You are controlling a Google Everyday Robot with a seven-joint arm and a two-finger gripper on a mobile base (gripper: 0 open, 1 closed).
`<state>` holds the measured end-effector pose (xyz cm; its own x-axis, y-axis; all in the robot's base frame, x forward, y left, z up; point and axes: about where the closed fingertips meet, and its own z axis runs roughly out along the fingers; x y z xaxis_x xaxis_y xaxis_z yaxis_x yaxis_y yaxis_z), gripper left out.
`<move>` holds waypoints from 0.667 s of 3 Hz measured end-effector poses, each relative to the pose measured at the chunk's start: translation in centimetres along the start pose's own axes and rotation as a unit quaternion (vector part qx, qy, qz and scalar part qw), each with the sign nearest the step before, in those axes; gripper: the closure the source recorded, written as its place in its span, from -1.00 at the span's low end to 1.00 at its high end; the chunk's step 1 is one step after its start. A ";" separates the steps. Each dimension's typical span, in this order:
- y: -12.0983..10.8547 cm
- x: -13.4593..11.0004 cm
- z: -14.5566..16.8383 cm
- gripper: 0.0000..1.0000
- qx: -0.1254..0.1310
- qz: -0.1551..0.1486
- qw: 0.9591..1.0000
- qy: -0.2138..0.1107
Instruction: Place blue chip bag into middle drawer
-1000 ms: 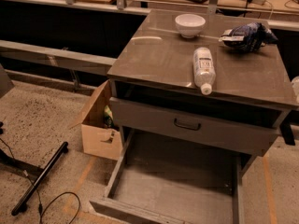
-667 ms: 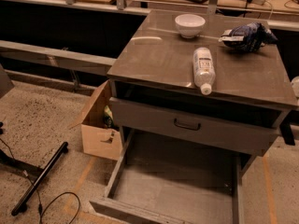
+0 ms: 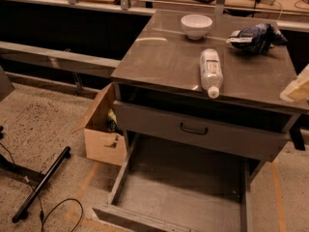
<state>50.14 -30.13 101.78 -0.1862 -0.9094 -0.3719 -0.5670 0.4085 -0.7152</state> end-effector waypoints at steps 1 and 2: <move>-2.9 -0.1 4.5 -1.00 0.045 -0.003 0.999 -0.017; -6.1 2.9 11.7 -1.00 0.082 -0.011 0.996 0.018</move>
Offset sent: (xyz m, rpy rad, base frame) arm 0.1748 -0.0776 -0.0644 -0.1376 -0.1565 -0.1436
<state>62.41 -34.31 98.15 -0.2058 -0.9192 -0.3357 -0.4333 0.3932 -0.8110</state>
